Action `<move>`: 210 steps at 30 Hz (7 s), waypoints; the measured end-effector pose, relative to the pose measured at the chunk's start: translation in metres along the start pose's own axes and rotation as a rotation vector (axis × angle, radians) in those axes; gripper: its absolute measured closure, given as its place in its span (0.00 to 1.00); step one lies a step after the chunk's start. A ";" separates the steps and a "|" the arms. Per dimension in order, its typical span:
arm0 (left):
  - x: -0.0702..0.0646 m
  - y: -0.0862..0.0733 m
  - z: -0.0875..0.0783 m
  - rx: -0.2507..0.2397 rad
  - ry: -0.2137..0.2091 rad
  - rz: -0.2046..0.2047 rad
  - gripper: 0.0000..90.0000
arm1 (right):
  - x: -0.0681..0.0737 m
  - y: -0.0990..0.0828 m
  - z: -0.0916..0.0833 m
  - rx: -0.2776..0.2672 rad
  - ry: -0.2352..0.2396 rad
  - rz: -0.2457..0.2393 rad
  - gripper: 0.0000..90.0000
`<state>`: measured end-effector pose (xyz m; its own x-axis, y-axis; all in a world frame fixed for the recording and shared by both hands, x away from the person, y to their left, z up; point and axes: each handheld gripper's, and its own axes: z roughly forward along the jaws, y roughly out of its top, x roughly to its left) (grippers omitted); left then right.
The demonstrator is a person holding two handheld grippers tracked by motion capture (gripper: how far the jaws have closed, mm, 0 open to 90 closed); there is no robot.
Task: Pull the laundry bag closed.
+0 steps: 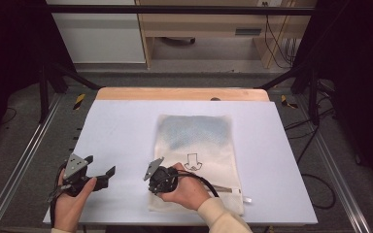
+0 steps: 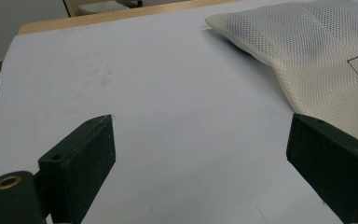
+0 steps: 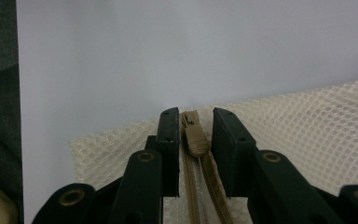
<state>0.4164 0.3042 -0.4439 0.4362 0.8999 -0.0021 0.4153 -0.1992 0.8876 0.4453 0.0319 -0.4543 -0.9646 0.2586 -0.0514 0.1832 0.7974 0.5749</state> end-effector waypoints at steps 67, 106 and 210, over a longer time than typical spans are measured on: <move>-0.093 -0.016 0.053 0.183 -0.541 -0.102 0.48 | -0.011 0.025 -0.036 -0.014 0.064 -0.027 0.91; -0.093 -0.018 0.069 0.203 -0.613 -0.142 0.87 | -0.012 0.021 -0.041 -0.040 0.050 -0.032 0.91; -0.096 -0.006 0.058 0.160 -0.550 -0.061 0.93 | -0.013 -0.022 -0.054 -0.155 -0.012 -0.071 0.91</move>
<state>0.4184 0.1964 -0.4757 0.7410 0.5858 -0.3282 0.5497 -0.2485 0.7976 0.4432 -0.0178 -0.4223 -0.9716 0.2120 -0.1053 0.0825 0.7204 0.6887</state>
